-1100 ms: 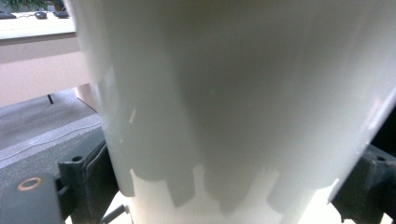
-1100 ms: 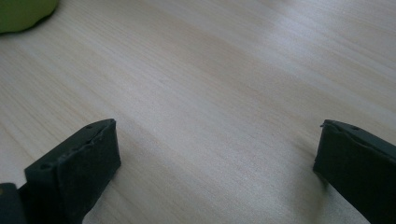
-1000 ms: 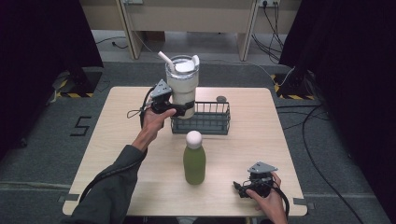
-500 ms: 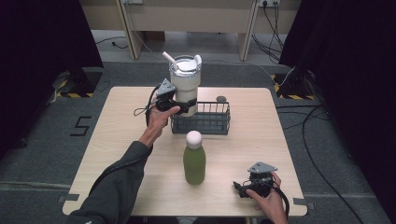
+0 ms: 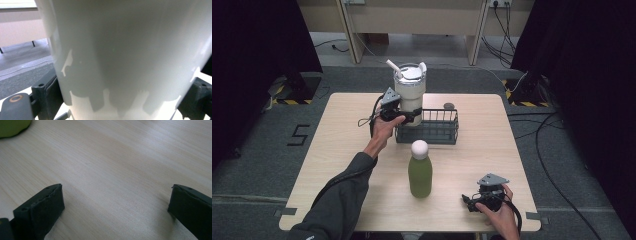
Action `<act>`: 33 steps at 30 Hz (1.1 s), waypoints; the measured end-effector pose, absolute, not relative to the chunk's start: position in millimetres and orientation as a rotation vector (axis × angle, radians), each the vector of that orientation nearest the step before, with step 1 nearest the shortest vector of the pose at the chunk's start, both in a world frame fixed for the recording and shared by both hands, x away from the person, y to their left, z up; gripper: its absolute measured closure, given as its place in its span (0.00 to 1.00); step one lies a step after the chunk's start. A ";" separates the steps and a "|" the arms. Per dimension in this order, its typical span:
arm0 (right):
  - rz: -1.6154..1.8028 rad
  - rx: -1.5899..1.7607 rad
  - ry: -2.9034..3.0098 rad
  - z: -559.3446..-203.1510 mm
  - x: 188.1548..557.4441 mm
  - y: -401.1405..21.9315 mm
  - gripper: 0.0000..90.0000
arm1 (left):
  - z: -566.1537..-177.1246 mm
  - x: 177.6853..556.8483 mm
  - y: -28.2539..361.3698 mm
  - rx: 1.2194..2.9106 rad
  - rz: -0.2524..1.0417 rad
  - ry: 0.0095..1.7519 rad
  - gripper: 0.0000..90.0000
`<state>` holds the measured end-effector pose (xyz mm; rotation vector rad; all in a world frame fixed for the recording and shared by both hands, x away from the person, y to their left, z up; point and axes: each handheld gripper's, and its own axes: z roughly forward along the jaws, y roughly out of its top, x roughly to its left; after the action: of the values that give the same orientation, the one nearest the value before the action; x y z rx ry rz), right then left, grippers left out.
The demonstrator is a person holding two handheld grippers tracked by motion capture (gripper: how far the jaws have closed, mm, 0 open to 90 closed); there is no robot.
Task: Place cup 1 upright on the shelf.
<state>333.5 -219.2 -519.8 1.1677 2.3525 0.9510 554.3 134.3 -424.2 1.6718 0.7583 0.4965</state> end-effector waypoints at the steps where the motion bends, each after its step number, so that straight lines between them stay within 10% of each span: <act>1: 0.952 1.172 2.353 -519.8 333.3 -219.0 0.00 | -425.4 554.8 134.1 1.675 0.496 0.760 0.12; 33: 0.955 1.166 2.356 -519.9 333.4 -218.9 0.00 | -459.1 555.5 131.5 1.690 0.477 0.805 0.12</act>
<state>333.4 -218.9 -519.9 1.1661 2.3562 0.9548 555.5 131.5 -459.1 1.6903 0.8050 0.4769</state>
